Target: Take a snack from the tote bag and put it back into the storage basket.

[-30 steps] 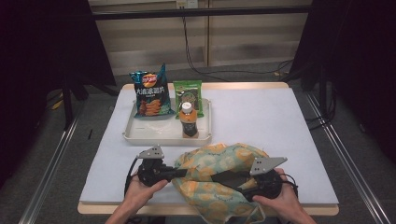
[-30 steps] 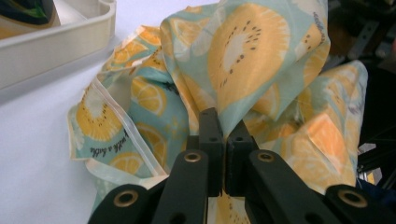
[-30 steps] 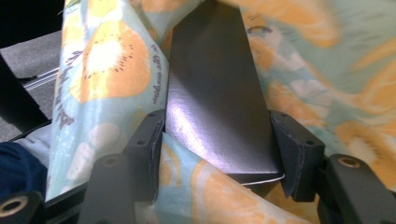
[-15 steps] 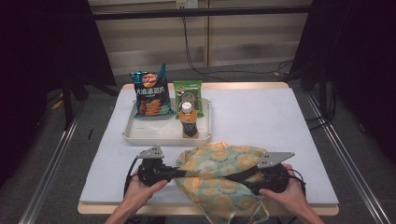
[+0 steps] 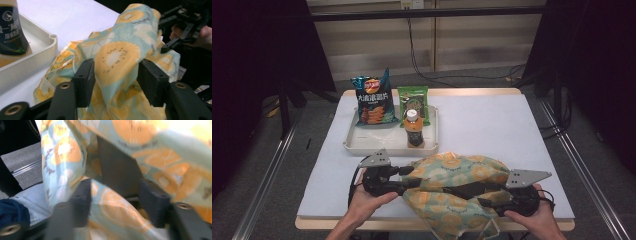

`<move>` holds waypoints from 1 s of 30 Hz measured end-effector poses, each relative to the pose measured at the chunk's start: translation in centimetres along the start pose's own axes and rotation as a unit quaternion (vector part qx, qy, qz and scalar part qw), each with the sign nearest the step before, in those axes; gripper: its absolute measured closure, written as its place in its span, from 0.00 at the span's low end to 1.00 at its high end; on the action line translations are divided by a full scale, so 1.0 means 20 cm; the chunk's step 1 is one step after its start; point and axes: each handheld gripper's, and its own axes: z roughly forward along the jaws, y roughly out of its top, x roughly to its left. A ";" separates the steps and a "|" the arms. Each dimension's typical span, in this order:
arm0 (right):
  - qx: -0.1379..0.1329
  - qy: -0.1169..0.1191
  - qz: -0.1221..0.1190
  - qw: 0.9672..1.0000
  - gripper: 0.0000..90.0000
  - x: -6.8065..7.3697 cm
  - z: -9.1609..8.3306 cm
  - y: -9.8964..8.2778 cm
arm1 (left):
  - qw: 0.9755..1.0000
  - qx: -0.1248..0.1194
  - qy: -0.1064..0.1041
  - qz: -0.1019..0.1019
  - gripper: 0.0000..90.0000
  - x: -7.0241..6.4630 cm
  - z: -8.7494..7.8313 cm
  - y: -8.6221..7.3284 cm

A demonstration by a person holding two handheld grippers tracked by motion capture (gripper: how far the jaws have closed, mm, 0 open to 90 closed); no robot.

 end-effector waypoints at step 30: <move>0.015 0.010 0.014 1.000 0.49 -0.02 -0.01 -0.07 | 0.998 0.046 0.017 -0.034 0.78 0.14 0.09 -0.14</move>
